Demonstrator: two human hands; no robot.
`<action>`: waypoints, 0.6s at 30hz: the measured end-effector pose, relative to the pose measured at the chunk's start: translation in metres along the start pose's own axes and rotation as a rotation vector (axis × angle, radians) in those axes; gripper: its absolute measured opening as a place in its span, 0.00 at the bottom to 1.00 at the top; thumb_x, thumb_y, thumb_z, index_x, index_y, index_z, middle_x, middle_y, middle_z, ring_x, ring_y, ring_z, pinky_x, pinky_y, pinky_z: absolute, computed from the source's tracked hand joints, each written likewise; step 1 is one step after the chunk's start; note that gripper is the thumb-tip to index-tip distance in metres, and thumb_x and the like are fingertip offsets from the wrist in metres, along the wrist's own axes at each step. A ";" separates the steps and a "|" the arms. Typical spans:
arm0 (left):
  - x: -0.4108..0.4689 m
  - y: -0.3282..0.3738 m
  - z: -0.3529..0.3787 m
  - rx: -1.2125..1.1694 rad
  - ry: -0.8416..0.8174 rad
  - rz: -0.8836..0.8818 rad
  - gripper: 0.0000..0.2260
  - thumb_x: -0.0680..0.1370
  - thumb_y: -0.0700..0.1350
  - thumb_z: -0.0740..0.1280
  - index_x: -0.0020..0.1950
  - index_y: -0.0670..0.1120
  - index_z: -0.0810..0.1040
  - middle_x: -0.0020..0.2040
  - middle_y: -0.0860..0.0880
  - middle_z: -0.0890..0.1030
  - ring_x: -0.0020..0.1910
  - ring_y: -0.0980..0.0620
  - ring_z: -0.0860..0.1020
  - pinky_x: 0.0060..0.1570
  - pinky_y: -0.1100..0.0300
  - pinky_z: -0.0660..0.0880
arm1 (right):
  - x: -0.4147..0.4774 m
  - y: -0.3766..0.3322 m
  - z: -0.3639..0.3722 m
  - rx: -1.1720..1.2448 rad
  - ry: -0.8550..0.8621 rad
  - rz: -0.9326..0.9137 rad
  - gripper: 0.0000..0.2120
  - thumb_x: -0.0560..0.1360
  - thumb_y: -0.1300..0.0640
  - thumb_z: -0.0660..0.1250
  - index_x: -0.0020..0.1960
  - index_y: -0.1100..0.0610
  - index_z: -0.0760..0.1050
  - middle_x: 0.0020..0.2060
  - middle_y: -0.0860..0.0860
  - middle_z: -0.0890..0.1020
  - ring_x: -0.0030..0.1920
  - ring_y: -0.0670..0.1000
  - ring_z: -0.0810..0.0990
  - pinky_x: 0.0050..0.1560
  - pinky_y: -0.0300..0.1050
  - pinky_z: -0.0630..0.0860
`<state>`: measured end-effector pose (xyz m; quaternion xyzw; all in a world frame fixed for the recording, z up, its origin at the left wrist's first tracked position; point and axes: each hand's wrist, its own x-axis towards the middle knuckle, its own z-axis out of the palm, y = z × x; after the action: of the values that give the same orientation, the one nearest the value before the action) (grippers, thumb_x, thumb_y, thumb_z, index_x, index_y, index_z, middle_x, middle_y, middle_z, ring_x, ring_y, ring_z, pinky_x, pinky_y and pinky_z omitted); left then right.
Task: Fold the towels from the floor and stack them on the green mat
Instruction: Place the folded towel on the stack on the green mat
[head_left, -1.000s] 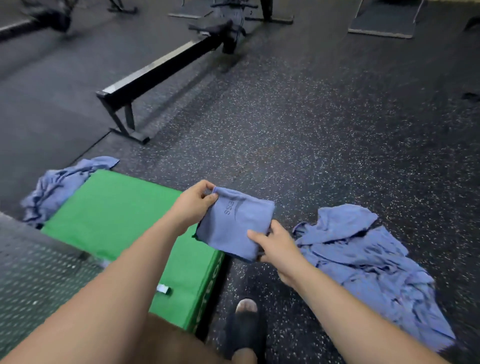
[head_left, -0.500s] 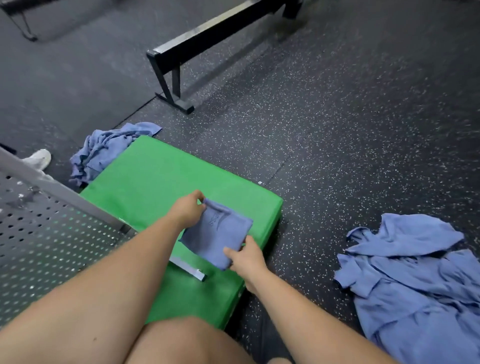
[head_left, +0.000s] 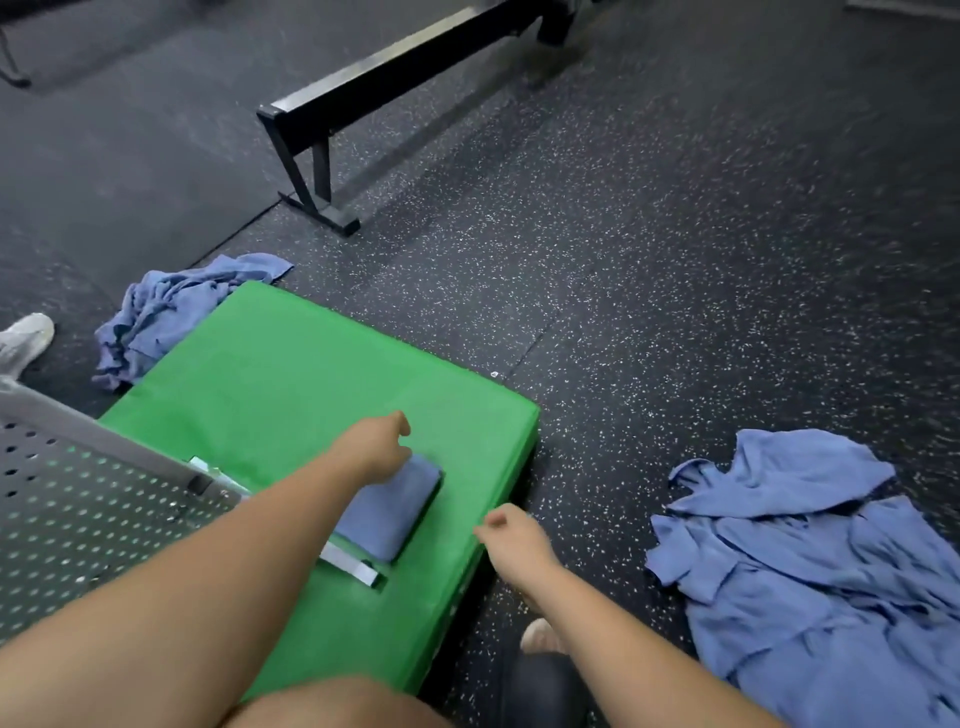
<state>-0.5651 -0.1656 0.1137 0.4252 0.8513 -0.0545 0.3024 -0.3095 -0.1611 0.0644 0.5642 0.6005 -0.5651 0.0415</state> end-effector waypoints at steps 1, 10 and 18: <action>0.003 0.017 0.000 0.033 -0.007 0.045 0.19 0.83 0.50 0.68 0.73 0.49 0.75 0.66 0.44 0.84 0.63 0.40 0.82 0.62 0.51 0.78 | -0.002 0.012 -0.016 0.004 0.024 -0.005 0.08 0.81 0.52 0.68 0.59 0.50 0.79 0.55 0.49 0.85 0.51 0.50 0.81 0.49 0.42 0.76; 0.002 0.215 0.045 0.294 -0.020 0.449 0.12 0.82 0.49 0.65 0.65 0.51 0.76 0.59 0.45 0.85 0.58 0.40 0.82 0.54 0.52 0.80 | -0.027 0.141 -0.170 -0.083 0.252 0.014 0.04 0.82 0.55 0.67 0.56 0.48 0.78 0.48 0.46 0.84 0.49 0.49 0.83 0.50 0.46 0.79; -0.028 0.338 0.174 0.185 -0.193 0.577 0.14 0.82 0.49 0.64 0.67 0.51 0.75 0.55 0.46 0.84 0.49 0.43 0.80 0.46 0.51 0.78 | -0.053 0.261 -0.252 -0.183 0.354 0.101 0.09 0.81 0.59 0.66 0.60 0.56 0.79 0.53 0.53 0.85 0.55 0.55 0.83 0.48 0.44 0.69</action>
<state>-0.2150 -0.0321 0.0444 0.6677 0.6545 -0.0839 0.3446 0.0471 -0.0834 0.0259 0.6779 0.6183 -0.3974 0.0146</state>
